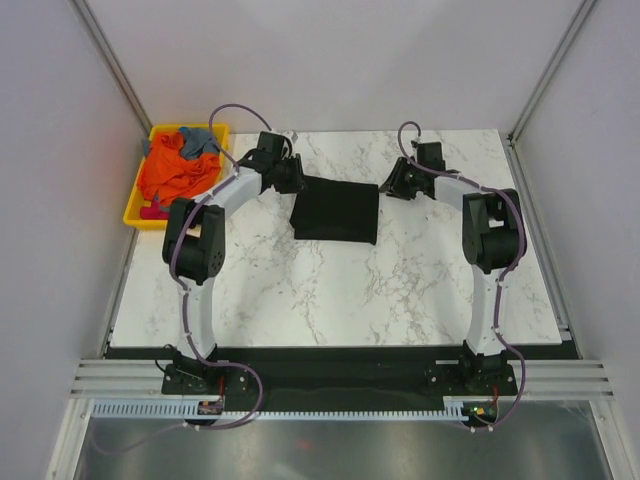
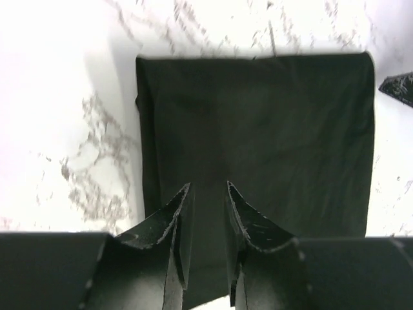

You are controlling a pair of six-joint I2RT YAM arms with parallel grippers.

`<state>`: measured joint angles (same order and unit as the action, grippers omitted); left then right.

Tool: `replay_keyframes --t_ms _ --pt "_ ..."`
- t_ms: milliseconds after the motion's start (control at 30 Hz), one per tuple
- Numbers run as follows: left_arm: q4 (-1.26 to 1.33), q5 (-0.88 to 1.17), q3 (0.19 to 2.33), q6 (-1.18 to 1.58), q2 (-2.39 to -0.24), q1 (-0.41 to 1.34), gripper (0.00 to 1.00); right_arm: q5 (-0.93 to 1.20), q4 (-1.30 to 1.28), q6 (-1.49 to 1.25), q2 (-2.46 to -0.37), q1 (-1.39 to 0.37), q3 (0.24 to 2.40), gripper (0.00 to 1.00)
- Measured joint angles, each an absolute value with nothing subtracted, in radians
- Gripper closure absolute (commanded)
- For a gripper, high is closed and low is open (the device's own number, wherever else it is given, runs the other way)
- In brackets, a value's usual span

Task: Fold and stack the t-shirts
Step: Fold the tshirt, then neatly place the folded tshirt to the corner

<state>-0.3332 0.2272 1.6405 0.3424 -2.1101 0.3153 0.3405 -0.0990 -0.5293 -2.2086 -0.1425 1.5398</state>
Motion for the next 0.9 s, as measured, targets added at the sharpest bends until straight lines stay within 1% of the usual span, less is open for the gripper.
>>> replay_keyframes --t_ms 233,467,667,900 --pt "-0.329 0.244 1.785 0.336 -2.226 0.304 0.70 0.399 -0.135 -0.528 -2.092 -0.141 1.475 0.62" --pt "-0.327 0.295 1.918 0.337 -2.389 0.257 0.69 0.456 -0.113 -0.527 -1.987 -0.202 1.360 0.64" --pt "-0.320 0.363 1.933 0.343 -2.412 0.240 0.67 0.509 -0.090 -0.532 -1.978 -0.268 1.267 0.66" --pt "-0.320 0.426 1.919 0.343 -2.408 0.244 0.65 0.541 -0.043 -0.536 -1.978 -0.315 1.242 0.68"
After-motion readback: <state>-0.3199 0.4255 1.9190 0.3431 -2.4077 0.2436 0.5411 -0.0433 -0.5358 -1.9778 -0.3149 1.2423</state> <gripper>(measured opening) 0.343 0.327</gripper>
